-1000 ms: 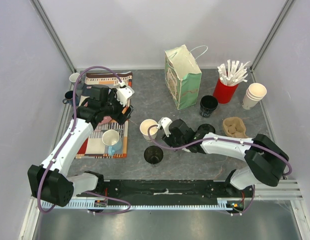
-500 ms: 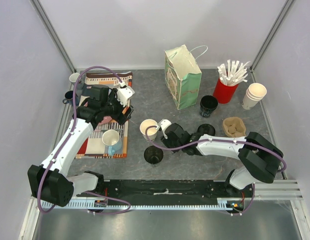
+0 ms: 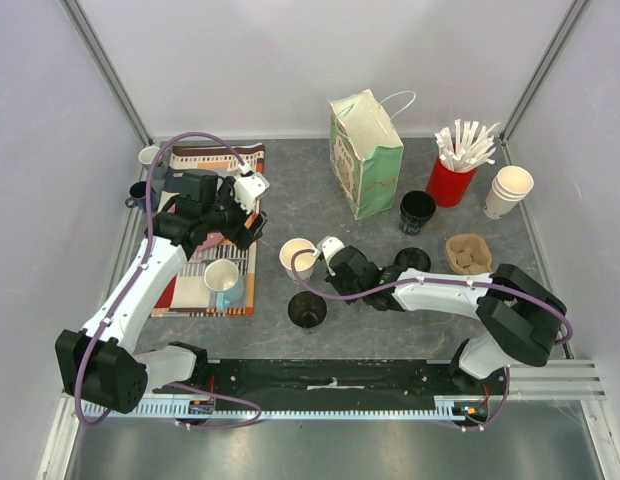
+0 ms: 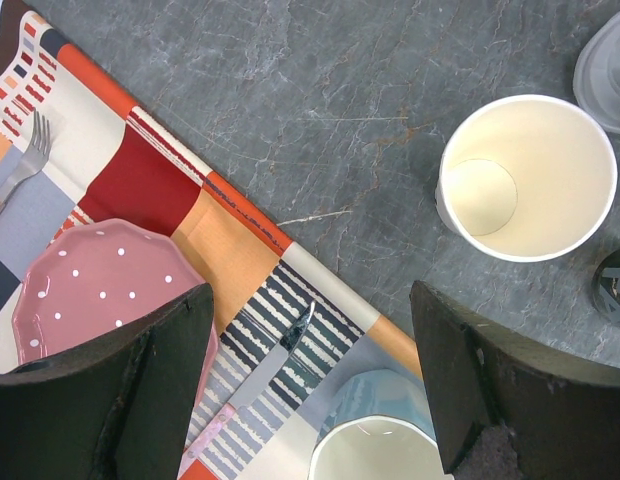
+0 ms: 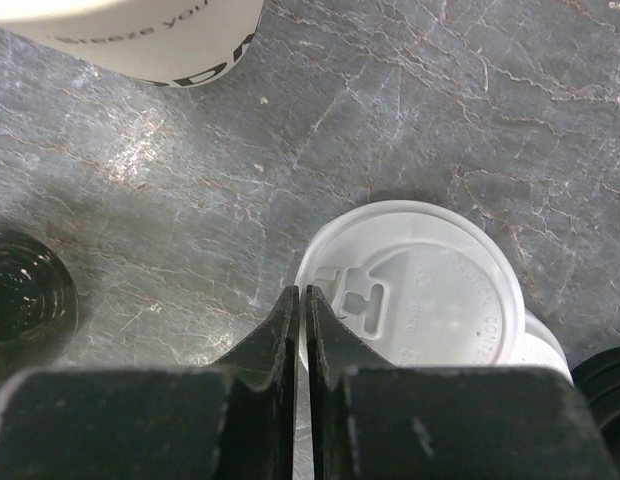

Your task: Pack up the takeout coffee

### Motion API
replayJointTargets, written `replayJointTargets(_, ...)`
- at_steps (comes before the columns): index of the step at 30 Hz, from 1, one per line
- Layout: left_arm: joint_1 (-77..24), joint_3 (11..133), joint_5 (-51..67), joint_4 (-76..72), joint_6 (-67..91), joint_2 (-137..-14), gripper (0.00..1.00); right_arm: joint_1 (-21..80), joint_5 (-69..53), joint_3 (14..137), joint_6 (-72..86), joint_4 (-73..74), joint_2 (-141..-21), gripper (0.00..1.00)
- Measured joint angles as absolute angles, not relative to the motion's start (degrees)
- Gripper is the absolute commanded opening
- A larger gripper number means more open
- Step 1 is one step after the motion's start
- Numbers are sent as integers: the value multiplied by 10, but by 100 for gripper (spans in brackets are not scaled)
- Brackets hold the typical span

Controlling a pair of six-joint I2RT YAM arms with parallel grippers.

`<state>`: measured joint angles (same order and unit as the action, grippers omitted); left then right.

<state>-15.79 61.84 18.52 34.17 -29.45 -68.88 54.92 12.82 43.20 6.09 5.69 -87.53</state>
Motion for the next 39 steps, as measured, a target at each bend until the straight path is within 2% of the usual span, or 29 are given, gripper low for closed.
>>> replayJointTargets(7,-157,618,185,342,-295,-689,86,549,128,432,67,75,-846,0)
replayJointTargets(24,-157,619,185,343,-295,-689,86,549,120,458,73,163,-703,0)
replayJointTargets(31,-154,625,185,360,-294,-688,86,562,-16,503,7,195,-591,0)
replayJointTargets(39,-153,627,185,376,-294,-675,86,681,-99,526,-51,191,-679,0)
